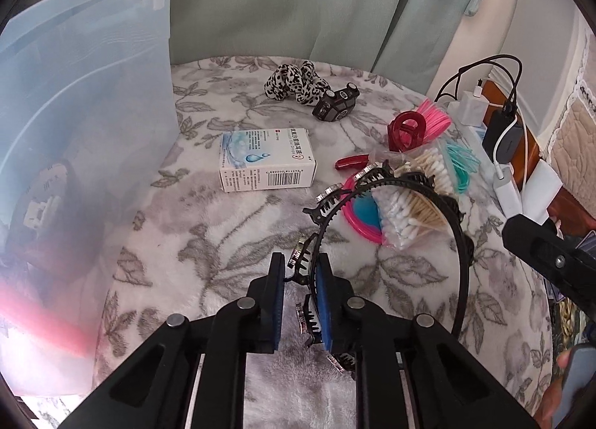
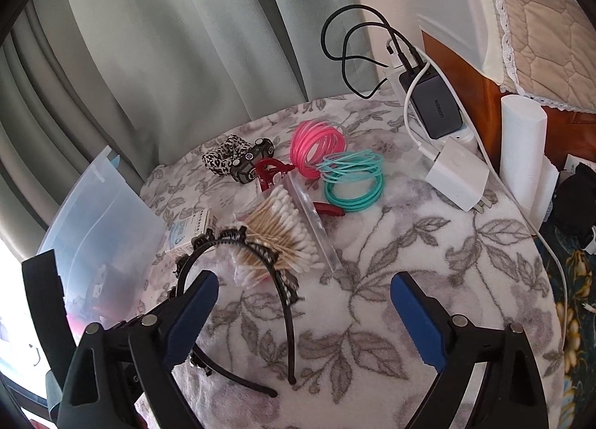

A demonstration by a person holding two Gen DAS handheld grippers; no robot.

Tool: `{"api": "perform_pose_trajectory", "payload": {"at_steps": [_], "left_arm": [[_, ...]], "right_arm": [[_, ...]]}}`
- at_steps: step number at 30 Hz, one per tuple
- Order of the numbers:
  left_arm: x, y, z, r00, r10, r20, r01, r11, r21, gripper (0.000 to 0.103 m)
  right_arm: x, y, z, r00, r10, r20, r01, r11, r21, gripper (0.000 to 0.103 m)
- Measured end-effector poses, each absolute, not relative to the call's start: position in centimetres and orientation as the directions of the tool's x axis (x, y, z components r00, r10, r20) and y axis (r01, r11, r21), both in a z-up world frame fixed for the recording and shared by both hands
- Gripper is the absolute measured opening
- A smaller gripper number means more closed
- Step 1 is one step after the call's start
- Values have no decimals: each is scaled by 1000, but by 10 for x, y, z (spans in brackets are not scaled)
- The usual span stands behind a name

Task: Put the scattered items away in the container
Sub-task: 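Lower the left tool onto the black jeweled headband and close on it, then grasp the bag of cotton swabs with the right tool while the left tool holds the headband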

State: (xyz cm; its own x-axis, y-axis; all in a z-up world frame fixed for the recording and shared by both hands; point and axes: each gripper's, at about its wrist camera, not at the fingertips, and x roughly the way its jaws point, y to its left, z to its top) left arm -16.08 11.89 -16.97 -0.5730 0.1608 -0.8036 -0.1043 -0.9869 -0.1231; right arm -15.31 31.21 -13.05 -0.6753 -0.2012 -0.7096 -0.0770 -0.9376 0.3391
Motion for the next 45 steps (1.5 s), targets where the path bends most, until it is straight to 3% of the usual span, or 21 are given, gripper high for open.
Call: {"api": "perform_pose_trajectory", "payload": {"at_steps": [17, 45], "left_arm": [[-142, 84, -173, -547, 109, -830, -69, -994, -85, 16], [-154, 72, -190, -508, 128, -852, -65, -992, -110, 17]], "right_arm": [[-190, 283, -134, -659, -210, -722, -7, -959, 285, 95], [-231, 261, -180, -568, -138, -811, -3, -986, 169, 95]]}}
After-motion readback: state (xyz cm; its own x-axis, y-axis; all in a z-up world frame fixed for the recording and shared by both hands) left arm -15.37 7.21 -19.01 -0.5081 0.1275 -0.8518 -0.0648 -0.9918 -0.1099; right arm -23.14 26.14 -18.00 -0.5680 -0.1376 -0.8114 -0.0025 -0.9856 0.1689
